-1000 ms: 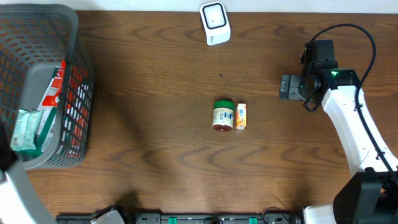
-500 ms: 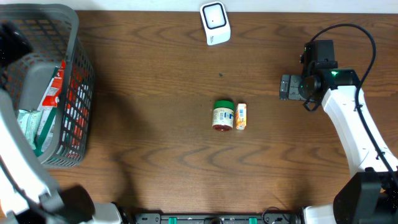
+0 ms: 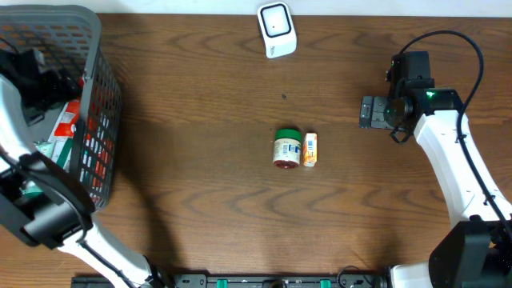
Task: Scan the item barcode
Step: 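Grasp the red snack bag with the left gripper and lift it out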
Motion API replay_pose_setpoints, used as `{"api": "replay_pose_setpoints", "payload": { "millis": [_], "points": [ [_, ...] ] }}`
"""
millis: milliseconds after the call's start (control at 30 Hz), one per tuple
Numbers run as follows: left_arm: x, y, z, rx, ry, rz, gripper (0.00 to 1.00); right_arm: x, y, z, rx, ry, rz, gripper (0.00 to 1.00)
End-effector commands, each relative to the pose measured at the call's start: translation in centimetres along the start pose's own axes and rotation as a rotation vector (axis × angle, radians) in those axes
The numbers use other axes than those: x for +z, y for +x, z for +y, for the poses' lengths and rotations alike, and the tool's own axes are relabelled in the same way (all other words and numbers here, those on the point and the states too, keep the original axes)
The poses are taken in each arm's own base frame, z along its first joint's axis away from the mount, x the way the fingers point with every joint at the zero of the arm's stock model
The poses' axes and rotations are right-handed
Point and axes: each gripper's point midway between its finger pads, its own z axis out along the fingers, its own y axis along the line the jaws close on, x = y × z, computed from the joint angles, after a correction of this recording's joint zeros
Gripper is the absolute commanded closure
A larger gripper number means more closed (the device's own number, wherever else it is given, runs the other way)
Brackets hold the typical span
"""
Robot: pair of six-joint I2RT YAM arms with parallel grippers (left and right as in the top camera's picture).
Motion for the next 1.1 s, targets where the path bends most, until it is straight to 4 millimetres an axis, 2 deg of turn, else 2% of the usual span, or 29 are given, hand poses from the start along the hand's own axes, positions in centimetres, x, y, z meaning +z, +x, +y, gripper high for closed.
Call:
{"api": "replay_pose_setpoints", "payload": {
  "millis": [0, 600, 767, 1067],
  "points": [
    [1.4, 0.7, -0.6, 0.073, 0.057, 0.036, 0.02, -0.6, -0.5, -0.4, -0.004, 0.014, -0.022, 0.01],
    [6.8, 2.1, -0.1, 0.085, 0.059, 0.136, 0.02, -0.6, -0.5, -0.4, -0.004, 0.014, -0.022, 0.01],
    [7.8, 2.3, 1.7, 0.122, -0.097, 0.166, 0.02, -0.6, -0.5, -0.4, -0.004, 0.014, -0.022, 0.01],
    [11.3, 4.1, 2.6, 0.109, -0.101, 0.242, 0.02, -0.6, -0.5, -0.4, -0.004, 0.014, -0.022, 0.01]
  ]
}}
